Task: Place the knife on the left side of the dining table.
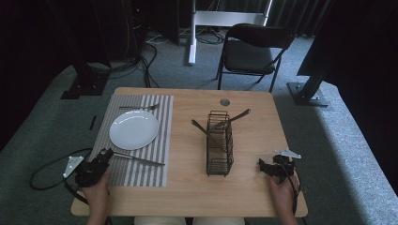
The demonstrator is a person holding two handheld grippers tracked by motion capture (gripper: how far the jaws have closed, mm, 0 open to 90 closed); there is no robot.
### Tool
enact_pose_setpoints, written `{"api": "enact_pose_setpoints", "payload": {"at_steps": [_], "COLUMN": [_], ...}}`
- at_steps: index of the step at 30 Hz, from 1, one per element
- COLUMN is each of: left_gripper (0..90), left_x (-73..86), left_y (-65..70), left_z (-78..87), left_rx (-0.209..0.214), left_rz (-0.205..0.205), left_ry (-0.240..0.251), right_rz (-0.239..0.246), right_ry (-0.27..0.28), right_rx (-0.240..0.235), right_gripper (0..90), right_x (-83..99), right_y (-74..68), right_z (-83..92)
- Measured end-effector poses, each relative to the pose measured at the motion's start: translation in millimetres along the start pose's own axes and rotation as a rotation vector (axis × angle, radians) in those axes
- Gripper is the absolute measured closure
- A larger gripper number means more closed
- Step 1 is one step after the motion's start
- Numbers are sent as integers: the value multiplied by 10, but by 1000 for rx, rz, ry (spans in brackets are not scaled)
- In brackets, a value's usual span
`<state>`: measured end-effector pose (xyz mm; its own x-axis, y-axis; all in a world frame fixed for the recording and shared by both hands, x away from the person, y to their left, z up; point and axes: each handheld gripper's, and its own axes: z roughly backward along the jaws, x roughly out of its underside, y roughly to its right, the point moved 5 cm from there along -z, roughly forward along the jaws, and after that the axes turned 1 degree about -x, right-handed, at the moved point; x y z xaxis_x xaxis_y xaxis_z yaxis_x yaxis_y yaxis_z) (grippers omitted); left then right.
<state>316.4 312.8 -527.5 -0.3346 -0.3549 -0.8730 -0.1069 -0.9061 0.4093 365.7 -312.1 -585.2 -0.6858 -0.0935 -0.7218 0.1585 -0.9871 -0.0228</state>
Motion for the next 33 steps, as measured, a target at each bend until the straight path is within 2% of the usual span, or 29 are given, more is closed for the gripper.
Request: {"api": "enact_pose_setpoints", "payload": {"at_steps": [1,2,6,7,8,9,14,16,18,20,21,22,24,29,30,31,32,33], "left_gripper": [642,642,611,609,609,601,538,507,504,504,473,471,457,454,454,454,454,450], "left_x": [0,33,81,81,110,126,212,236,248,248,290,307,305,309,312,312,336,345], "left_y": [0,-62,-157,-157,-232,-256,-320,-337,-334,-334,-325,-325,-308,-310,-307,-307,-300,-288], "left_z": [0,-24,-76,-76,-116,-131,-199,-221,-239,-239,-283,-298,-305,-283,-273,-273,-252,-242], "left_rx": [0,-31,-44,-44,-46,-53,-108,-160,-226,-226,-239,-245,-254,-250,-261,-261,-285,-283], "left_rz": [0,-4,29,29,75,81,77,28,-52,-52,-71,-70,-96,-105,-126,-126,-166,-175], "left_ry": [0,-16,-66,-66,-112,-130,-189,-222,-258,-258,-314,-332,-330,-333,-332,-332,-359,-360], "right_rz": [0,0,0,0,0,0,-1,-1,-1,-1,0,-1,0,0,-1,0,0,0], "right_ry": [0,0,0,0,1,1,0,0,0,0,0,0,0,0,0,0,0,0], "right_rx": [0,0,0,0,0,0,1,1,1,0,0,1,1,1,1,0,0,0], "right_gripper": [119,119,120,120,120,119,120,120,120,120,120,120,120,120,120,120,120,120], "right_x": [0,0,0,0,0,0,0,0,0,0,0,0,0,0,0,0,0,0], "right_y": [0,0,0,0,0,0,-1,-1,-1,-1,0,-1,-1,-1,-1,-1,-1,-1], "right_z": [0,0,0,0,0,0,0,0,0,0,1,0,0,0,0,0,0,0]}}
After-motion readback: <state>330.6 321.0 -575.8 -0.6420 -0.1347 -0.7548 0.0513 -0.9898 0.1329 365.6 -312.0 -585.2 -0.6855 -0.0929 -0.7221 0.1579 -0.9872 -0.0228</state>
